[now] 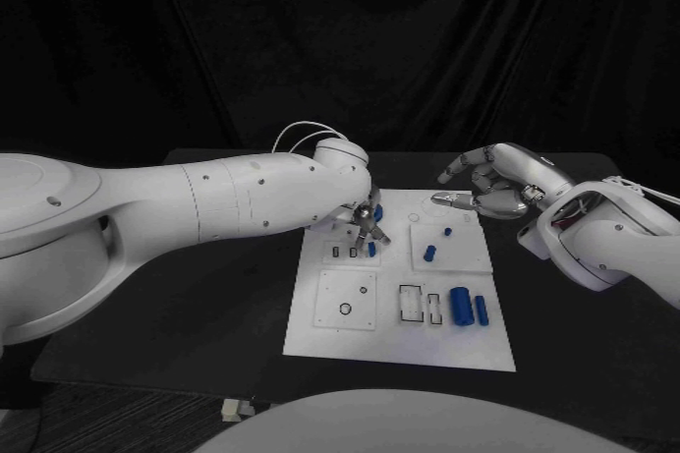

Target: Assemble the parts on the task board

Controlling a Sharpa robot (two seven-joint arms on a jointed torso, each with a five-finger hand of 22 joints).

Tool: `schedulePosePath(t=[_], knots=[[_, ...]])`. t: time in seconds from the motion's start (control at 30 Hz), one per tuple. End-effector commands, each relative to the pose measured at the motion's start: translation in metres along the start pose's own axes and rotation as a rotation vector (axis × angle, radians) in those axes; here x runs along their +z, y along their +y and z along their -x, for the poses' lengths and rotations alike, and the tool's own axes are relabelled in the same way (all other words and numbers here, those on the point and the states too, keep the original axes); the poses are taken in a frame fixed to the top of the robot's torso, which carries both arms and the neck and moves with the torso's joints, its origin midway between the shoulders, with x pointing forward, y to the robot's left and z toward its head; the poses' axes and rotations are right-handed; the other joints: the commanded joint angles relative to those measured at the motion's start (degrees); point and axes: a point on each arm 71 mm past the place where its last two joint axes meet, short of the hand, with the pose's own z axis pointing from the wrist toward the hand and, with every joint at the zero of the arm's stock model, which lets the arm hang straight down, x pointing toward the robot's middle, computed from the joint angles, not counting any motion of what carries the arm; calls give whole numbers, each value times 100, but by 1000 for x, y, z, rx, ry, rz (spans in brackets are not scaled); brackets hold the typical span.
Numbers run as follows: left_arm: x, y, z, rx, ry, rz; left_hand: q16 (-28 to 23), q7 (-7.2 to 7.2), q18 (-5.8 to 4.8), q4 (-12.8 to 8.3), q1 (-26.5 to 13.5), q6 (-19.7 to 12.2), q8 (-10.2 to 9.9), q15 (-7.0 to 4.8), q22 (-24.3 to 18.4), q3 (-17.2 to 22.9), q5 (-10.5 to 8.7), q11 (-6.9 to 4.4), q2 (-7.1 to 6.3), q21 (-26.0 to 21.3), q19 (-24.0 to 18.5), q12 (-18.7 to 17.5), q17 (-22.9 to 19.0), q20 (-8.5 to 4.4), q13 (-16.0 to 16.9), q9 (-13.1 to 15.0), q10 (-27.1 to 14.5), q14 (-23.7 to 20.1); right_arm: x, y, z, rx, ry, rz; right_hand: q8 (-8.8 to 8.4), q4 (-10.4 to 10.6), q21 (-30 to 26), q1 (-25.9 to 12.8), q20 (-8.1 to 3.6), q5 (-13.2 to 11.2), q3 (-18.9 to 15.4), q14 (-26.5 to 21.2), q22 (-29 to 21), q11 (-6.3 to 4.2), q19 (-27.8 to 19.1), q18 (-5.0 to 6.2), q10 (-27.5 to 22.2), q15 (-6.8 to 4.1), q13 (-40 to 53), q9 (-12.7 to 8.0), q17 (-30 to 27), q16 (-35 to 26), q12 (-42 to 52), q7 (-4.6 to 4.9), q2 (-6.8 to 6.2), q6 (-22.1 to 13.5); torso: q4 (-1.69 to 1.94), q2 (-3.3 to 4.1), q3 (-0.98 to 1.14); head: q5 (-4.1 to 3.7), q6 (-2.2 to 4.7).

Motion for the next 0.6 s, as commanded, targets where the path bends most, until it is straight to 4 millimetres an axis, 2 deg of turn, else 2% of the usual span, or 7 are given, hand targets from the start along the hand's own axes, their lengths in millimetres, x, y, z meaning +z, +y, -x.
schedulePosePath(t=[0.03, 0.6], knots=[[1, -4, 0, -8, -3, -30, 15, -14, -71, -8, 80, -25, -38, -37, 1130, 50, 35, -18, 12, -21, 303, 15, 1509, -32, 1495, 18, 609, 605, 0, -2, -1, -5, 8, -18, 6, -8, -29, 6, 30, 33, 32, 595, 1282, 35, 261, -8, 587, 33, 1509, -7, 1509, 17, 20, -8, 49, 37, 1, 0, -1, -7, -1], [3, -7, -3, 1, 16, -33, 15, -45, -69, -43, 146, 71, -23, -48, 1125, 105, 66, -36, -29, -28, 299, 15, 1509, -39, 1495, 79, 609, 605, 1, -2, -3, -5, 16, -20, 6, -9, -59, 15, 33, 37, 32, 595, 1271, 41, 245, 0, 587, 37, 1509, -9, 1509, 17, 20, -7, 52, 43, -6, -2, 5, 14, -1]])
